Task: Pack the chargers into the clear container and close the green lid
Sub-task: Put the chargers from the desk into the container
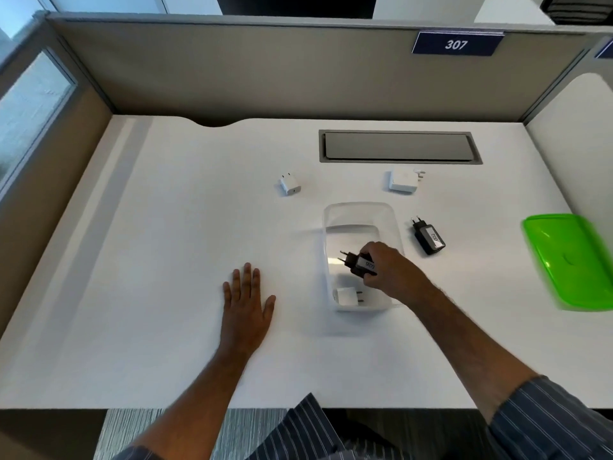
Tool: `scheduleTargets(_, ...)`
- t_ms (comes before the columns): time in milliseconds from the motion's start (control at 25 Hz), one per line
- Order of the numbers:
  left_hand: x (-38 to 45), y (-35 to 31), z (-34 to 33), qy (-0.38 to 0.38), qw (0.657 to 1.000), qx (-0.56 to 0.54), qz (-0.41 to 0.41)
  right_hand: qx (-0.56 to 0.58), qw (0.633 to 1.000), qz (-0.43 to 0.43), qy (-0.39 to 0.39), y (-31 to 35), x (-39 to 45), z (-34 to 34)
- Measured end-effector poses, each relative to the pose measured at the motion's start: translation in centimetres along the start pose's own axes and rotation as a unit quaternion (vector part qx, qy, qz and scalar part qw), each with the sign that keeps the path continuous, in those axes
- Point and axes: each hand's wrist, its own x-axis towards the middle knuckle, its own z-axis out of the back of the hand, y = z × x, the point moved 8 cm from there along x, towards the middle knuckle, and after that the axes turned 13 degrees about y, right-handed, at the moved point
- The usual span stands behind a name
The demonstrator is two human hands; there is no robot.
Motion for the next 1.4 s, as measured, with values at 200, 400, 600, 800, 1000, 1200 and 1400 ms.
scheduleTargets(200,1.4,-3.8,-0.1,0.024,1.0,-0.006,0.0,-0.084,0.995,0.03,0.053,-0.2,1.3,-2.6)
scheduleTargets(400,1.7,-4.5,-0.2,0.004,1.0,-0.018,0.025,-0.112,0.99,0.051,0.067,-0.1,2.4,-3.3)
scheduleTargets(600,1.8,-4.4,-0.3,-0.026,0.999,-0.012,0.03,-0.087,0.988,0.091,0.094,0.1,2.8,-3.8)
scheduleTargets(800,1.9,-4.1,-0.7,-0.04,0.998,-0.015,0.036,-0.02,0.993,0.097,0.057,0.5,2.5,-1.8)
scheduleTargets(1000,1.9,-3.8,-0.9,-0.048,0.998,-0.027,0.038,0.059,0.979,0.165,-0.105,3.7,3.0,4.8)
scheduleTargets(1200,2.0,-3.5,-1.1,-0.053,0.997,-0.038,0.037,0.082,0.97,0.188,-0.134,7.0,8.3,8.9)
scheduleTargets(1400,2.4,-3.1,-1.5,-0.058,0.997,-0.042,0.041,0.023,0.981,0.168,-0.093,10.1,15.9,9.2)
